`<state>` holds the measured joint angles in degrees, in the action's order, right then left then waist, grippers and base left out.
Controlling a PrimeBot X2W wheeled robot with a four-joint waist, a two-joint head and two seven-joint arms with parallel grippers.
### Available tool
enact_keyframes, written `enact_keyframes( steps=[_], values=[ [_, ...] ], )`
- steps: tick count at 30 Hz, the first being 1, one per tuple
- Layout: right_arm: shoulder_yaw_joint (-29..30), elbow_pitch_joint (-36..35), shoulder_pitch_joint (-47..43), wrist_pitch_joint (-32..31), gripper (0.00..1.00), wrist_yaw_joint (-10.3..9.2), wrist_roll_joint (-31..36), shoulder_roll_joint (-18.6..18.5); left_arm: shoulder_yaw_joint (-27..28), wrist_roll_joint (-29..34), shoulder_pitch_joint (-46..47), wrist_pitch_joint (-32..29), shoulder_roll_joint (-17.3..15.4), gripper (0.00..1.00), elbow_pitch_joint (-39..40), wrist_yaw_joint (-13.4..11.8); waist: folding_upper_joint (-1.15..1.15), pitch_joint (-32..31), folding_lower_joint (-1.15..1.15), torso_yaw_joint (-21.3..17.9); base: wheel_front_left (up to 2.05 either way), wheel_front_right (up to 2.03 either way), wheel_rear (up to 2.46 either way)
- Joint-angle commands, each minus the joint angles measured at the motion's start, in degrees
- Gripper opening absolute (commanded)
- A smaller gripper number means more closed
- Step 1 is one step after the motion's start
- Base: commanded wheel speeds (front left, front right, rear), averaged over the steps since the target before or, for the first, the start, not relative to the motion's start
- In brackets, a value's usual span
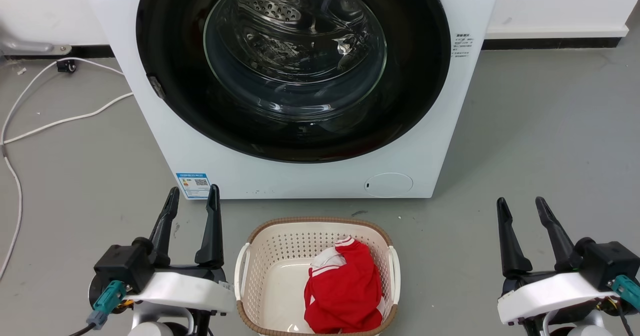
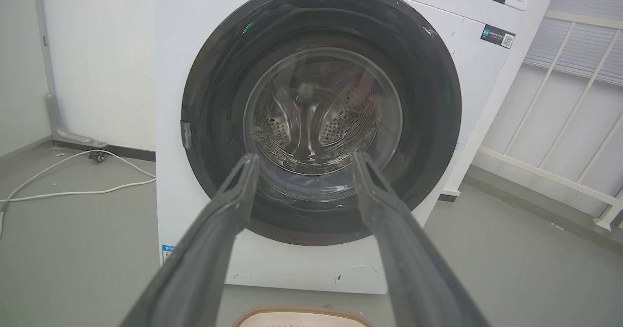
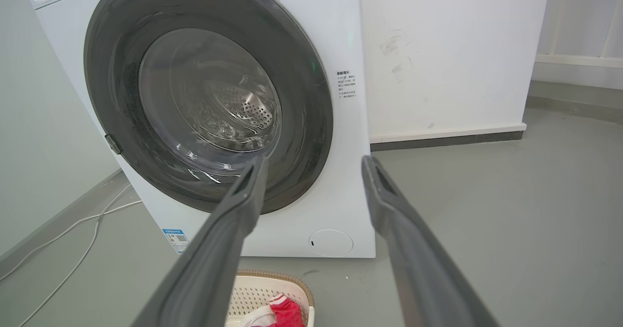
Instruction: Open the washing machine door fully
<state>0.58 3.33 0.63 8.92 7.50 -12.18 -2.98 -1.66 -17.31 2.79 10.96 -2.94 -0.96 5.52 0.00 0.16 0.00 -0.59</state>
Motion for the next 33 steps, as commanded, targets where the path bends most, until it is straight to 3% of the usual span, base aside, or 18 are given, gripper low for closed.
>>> enact_keyframes(
  steps=[1, 33],
  values=[
    [-0.19, -0.31, -0.36, 0.44, 1.00, -0.02, 1.36, 0.07, -0.25, 1.70, -0.18, 0.56, -0.33, 1.00, 0.40, -0.26, 0.00, -0.02, 0.00, -0.08, 0.00, 0.00, 0.00],
    [-1.53, -0.54, -1.41, 1.92, 1.00, -0.02, 11.47, 0.18, -0.61, 14.09, -1.32, 4.11, -0.58, 1.00, 0.58, -2.00, 0.00, 0.42, 0.00, -0.61, 0.00, 0.00, 0.00]
  ],
)
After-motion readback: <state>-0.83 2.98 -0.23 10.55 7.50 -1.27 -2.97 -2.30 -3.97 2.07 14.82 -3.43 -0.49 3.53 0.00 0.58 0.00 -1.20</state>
